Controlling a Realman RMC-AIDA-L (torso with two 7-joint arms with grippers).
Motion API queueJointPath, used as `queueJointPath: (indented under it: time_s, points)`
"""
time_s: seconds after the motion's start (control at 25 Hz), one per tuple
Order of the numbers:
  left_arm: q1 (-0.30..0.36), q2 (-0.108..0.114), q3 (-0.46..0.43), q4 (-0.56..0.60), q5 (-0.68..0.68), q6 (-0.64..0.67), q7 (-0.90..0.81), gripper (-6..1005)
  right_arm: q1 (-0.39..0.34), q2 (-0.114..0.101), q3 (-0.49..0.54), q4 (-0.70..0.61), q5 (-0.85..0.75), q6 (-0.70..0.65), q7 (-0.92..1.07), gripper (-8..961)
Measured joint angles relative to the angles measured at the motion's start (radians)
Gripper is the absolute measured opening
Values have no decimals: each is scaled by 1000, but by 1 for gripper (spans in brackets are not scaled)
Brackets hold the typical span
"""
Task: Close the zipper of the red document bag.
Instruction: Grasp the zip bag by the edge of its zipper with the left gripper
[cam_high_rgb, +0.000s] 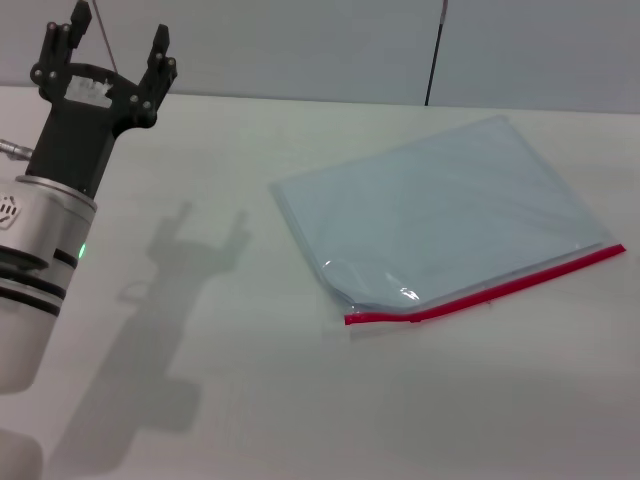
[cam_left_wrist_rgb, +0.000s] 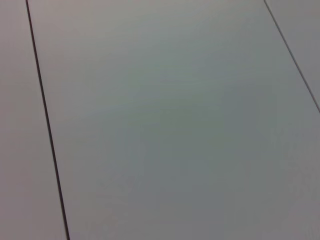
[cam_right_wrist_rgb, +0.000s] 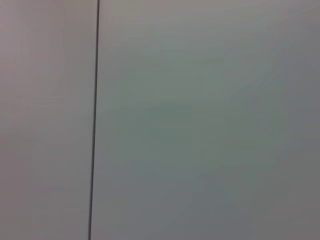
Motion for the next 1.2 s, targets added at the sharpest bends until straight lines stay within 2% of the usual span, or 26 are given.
queueJointPath:
  time_s: [0.6, 0.76, 0.88, 1.12, 1.2]
  points:
    - [-1, 0, 4, -3, -1, 0, -2, 800, -1, 0, 0, 0, 0, 1, -1, 883]
    - [-5, 9, 40, 1, 4, 26, -74, 799, -3, 0, 0, 0, 0, 1, -1, 882]
    - [-23, 29, 91, 22, 13, 97, -122, 798, -8, 0, 0, 0, 0, 1, -1, 882]
    - [-86, 89, 233, 91, 41, 225, -123, 797, -9, -1, 0, -5, 0, 6, -1, 882]
    - [-91, 123, 245, 181, 45, 338, -116, 794, -9, -1, 0, -10, 0, 14, 2, 881]
